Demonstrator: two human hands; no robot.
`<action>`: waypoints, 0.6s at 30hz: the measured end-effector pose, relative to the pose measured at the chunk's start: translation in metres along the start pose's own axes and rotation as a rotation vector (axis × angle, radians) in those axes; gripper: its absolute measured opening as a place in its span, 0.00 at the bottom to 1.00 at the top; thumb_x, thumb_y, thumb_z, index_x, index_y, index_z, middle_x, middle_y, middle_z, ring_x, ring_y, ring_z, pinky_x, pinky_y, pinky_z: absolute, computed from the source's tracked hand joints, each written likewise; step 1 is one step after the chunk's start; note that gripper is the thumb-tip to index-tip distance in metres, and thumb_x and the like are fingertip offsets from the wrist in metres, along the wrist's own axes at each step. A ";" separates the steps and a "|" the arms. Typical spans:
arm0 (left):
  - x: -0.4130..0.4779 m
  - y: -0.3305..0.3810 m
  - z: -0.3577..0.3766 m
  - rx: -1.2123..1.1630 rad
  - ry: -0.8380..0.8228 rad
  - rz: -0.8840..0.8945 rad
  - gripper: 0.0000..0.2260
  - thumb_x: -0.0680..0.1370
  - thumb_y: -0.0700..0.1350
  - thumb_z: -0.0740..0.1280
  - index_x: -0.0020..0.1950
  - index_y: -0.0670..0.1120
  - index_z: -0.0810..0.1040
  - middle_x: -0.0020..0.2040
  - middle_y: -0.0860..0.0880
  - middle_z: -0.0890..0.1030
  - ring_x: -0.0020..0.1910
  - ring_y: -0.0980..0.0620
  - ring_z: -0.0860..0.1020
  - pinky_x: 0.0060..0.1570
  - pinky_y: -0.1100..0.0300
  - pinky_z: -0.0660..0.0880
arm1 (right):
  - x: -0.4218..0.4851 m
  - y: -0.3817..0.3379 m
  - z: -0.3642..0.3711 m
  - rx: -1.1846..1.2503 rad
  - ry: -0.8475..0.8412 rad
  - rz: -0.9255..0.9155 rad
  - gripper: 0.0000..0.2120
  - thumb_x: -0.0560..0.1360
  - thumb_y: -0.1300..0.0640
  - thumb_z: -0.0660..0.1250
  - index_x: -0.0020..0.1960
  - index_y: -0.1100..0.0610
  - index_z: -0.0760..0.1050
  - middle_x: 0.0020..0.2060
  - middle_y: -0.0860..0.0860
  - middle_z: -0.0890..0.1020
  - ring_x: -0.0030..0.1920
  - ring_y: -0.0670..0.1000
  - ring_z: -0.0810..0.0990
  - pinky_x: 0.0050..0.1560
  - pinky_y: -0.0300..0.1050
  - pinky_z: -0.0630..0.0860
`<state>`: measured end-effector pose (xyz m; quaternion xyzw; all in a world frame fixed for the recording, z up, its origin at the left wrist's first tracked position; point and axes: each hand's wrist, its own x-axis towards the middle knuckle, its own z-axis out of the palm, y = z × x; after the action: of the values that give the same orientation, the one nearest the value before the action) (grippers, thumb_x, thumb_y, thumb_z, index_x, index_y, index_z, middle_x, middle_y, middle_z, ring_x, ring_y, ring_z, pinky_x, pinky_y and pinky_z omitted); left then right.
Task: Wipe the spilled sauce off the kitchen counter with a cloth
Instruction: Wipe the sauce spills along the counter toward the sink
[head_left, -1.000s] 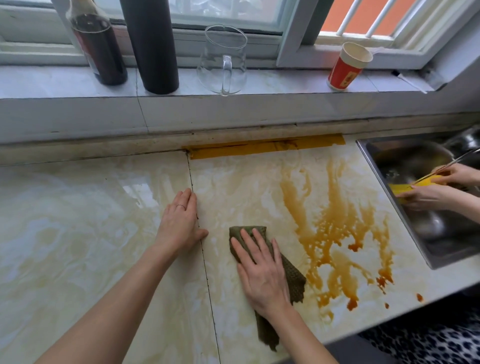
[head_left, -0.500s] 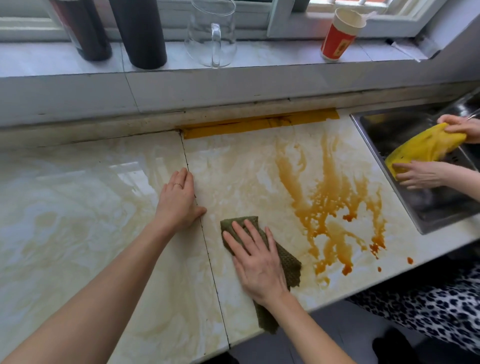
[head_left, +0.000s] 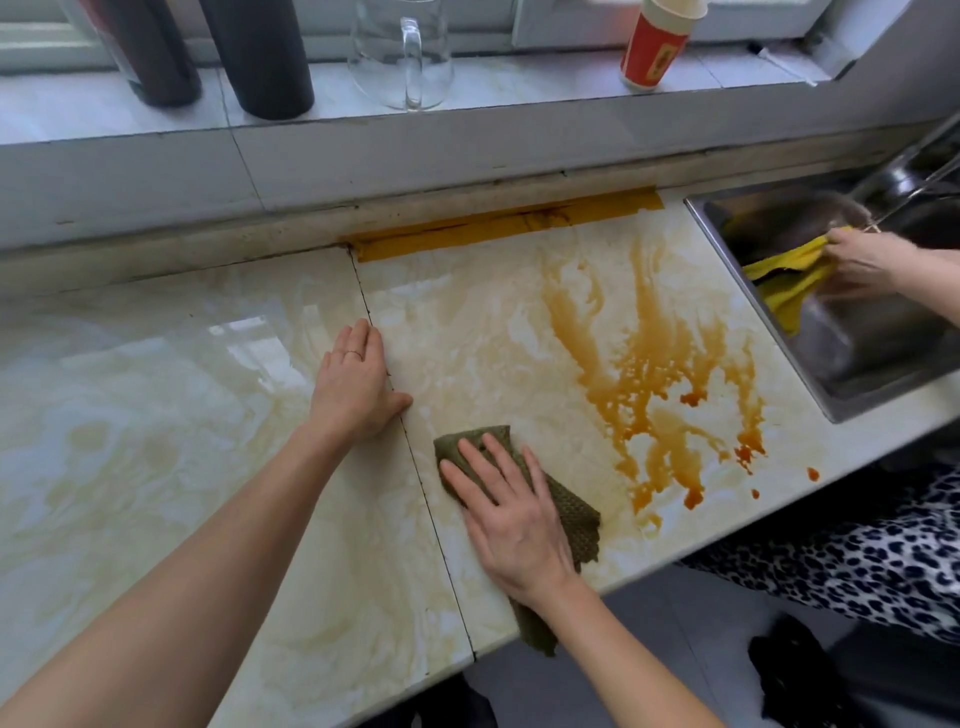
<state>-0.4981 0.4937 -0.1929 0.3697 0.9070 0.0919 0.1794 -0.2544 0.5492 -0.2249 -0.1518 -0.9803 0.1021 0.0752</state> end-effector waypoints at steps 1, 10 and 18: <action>0.000 -0.001 0.000 -0.003 0.005 0.005 0.43 0.73 0.56 0.68 0.77 0.41 0.45 0.77 0.43 0.47 0.76 0.45 0.46 0.74 0.49 0.50 | -0.003 0.009 -0.002 -0.009 -0.013 -0.021 0.24 0.79 0.52 0.60 0.76 0.47 0.65 0.76 0.47 0.63 0.78 0.52 0.55 0.75 0.62 0.53; -0.032 0.016 0.007 -0.029 0.139 0.097 0.36 0.74 0.47 0.68 0.75 0.40 0.52 0.76 0.39 0.52 0.75 0.42 0.52 0.73 0.48 0.55 | -0.007 0.017 -0.008 -0.010 0.108 0.314 0.24 0.79 0.50 0.56 0.74 0.51 0.68 0.75 0.51 0.66 0.77 0.54 0.58 0.73 0.64 0.56; -0.065 0.044 0.026 -0.068 0.203 0.172 0.27 0.75 0.35 0.59 0.74 0.40 0.58 0.75 0.39 0.58 0.74 0.41 0.58 0.71 0.51 0.59 | -0.044 0.029 -0.012 -0.039 -0.003 -0.163 0.25 0.77 0.51 0.60 0.74 0.49 0.68 0.76 0.49 0.65 0.77 0.53 0.59 0.74 0.60 0.58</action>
<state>-0.4167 0.4795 -0.1871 0.4288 0.8818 0.1743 0.0905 -0.2022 0.5645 -0.2251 -0.0726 -0.9913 0.0770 0.0786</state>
